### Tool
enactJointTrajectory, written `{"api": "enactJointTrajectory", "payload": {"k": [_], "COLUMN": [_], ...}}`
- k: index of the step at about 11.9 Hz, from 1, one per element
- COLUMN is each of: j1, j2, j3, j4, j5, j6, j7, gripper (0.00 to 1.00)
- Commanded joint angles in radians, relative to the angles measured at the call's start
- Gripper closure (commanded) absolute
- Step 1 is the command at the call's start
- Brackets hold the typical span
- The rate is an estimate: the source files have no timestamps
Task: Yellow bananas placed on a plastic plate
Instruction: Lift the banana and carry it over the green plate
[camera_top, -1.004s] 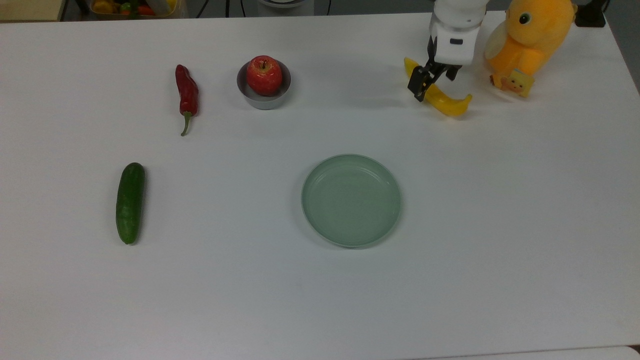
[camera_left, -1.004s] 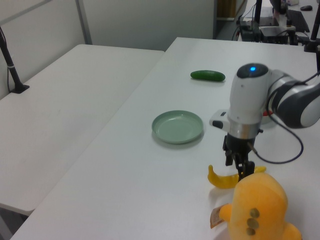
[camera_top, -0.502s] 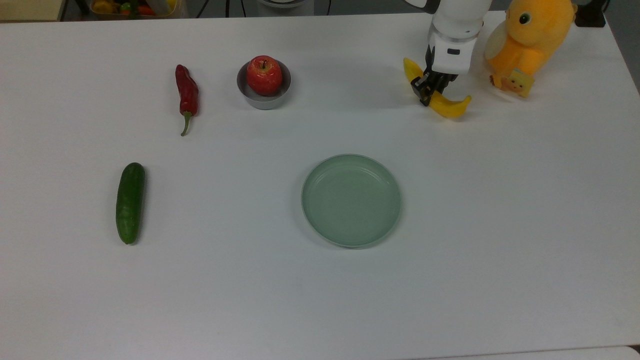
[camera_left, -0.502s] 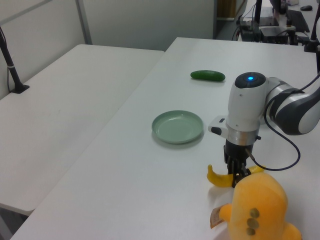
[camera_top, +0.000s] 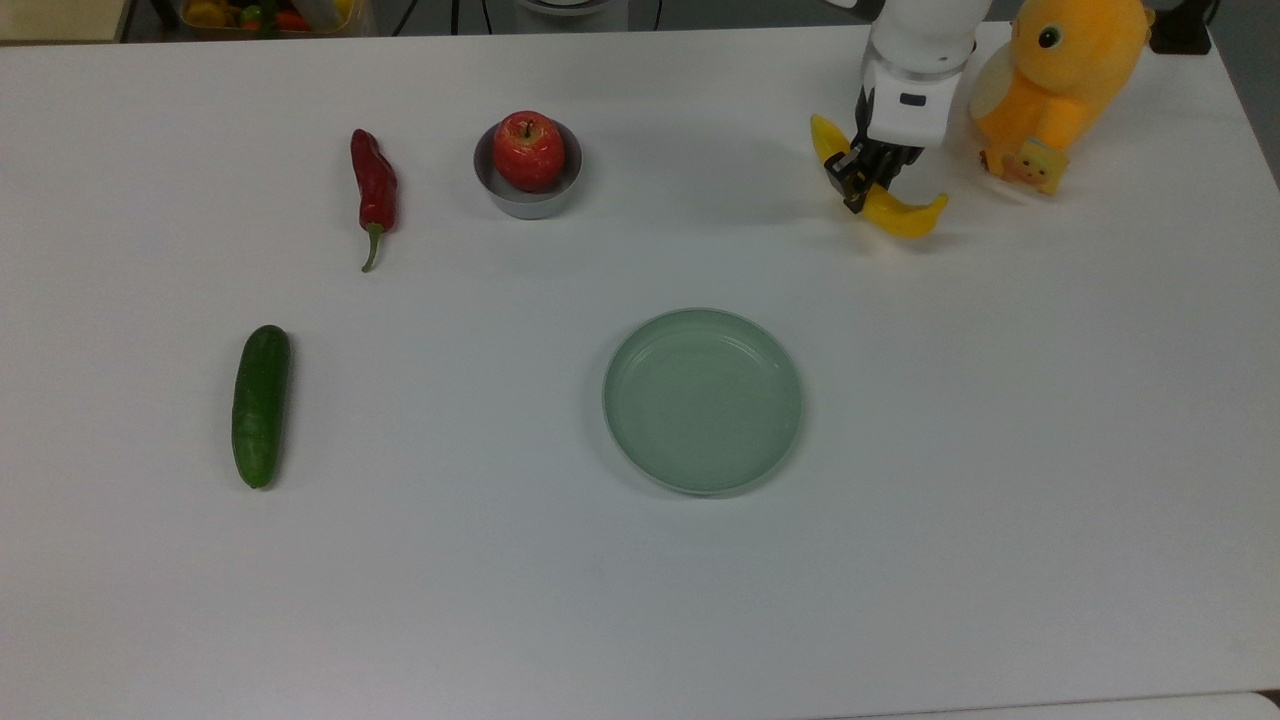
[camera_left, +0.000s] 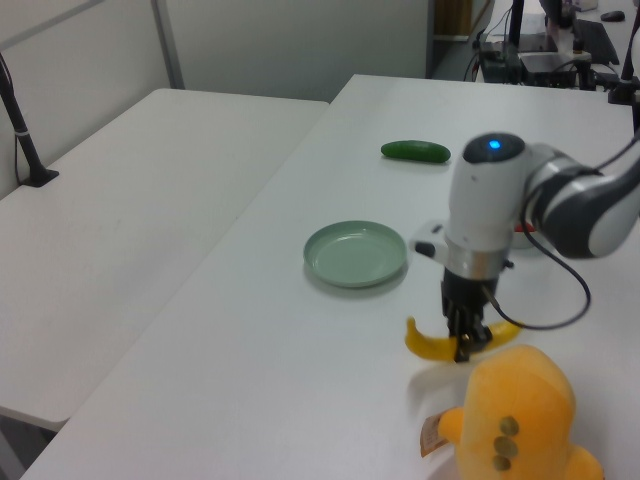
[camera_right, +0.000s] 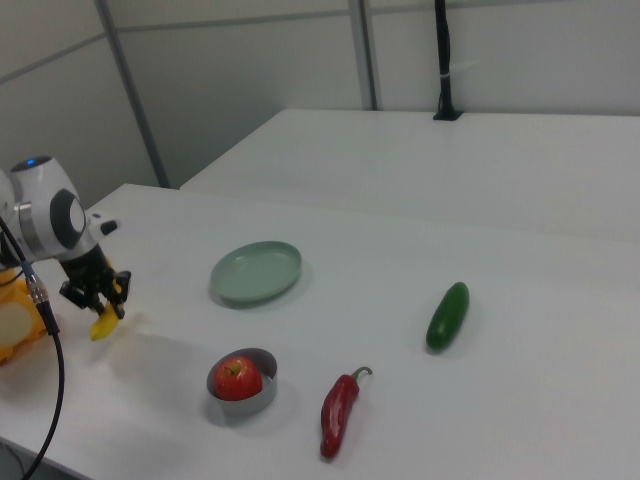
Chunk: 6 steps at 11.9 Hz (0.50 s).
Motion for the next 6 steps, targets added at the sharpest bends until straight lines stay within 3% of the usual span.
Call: {"api": "enactJointTrajectory", "payload": {"k": [1, 6], "j1": [-0.038, -0.054], "j2": [-0.005, 0.089], "j3": [-0.012, -0.165], "j4": [0.2, 0.406], "j5": [0.027, 0.034], "j6": [-0.165, -0.153], "j7": [0.014, -0.07], "gripper": [1.0, 1.0]}}
